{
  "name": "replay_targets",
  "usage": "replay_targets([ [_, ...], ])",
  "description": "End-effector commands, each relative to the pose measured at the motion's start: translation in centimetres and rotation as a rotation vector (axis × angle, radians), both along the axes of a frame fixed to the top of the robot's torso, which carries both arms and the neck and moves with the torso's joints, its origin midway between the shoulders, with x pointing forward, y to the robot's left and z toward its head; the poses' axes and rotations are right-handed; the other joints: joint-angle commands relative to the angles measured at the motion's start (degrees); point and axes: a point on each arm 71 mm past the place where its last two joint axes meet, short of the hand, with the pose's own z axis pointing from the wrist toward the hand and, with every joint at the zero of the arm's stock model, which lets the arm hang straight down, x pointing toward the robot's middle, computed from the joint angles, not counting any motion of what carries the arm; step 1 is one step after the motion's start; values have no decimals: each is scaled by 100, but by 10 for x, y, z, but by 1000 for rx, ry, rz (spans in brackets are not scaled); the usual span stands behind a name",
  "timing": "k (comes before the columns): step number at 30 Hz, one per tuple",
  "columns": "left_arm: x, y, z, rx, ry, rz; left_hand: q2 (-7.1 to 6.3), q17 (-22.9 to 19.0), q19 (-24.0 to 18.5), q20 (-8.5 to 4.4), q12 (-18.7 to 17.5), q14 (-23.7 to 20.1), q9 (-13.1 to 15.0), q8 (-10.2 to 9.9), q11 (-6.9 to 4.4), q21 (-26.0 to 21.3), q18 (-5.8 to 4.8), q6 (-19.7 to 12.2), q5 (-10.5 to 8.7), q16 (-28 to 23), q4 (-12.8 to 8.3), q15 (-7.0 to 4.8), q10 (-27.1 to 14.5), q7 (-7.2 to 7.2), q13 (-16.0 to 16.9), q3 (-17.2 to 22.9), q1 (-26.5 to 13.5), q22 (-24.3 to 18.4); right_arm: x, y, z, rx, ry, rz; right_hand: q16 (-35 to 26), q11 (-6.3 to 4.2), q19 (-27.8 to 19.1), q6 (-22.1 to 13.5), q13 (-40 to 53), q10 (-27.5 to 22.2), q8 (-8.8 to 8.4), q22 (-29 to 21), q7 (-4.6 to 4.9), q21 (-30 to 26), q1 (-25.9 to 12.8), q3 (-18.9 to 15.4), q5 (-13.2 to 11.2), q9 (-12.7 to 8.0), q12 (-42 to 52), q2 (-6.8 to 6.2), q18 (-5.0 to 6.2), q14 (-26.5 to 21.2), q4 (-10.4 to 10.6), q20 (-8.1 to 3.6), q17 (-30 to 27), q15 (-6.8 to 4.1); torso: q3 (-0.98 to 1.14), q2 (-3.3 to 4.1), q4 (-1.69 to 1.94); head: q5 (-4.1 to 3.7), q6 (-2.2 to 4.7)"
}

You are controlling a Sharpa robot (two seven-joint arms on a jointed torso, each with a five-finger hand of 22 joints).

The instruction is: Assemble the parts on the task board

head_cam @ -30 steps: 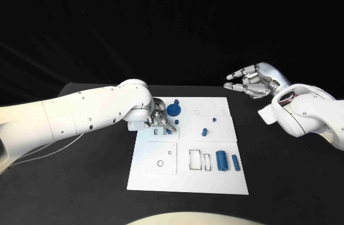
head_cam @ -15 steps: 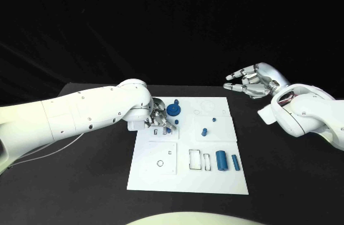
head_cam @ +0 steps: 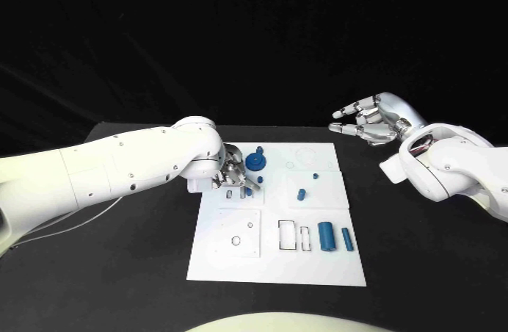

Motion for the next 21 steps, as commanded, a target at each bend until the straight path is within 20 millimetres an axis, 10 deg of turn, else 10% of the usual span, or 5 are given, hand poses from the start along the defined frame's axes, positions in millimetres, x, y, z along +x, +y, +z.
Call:
replay_targets([
  [1,0,0,0,3,-2,0,9,572,-41,15,16,333,14,28,-4,34,-74,0,-11,13,26,-15,-7,-9,-10,37,-65,4,0,2,-1,-12,4,13,-18,4,-41,-28,-5,-18,26,530,-9,-18,1,-45,13,8,-22,34,65,373,3,2,678,-42,0,-1,2,-1,-3],
  [21,0,-2,0,-24,7,13,86,572,-61,-8,-89,332,98,-31,-45,40,-73,-120,-3,6,-148,-55,-87,-50,-116,984,686,13,0,2,-3,-20,15,17,-14,3,-36,-27,11,-2,31,534,-9,-13,2,-50,25,8,-6,38,63,375,6,1,686,-42,1,-4,-1,4,-10],
])
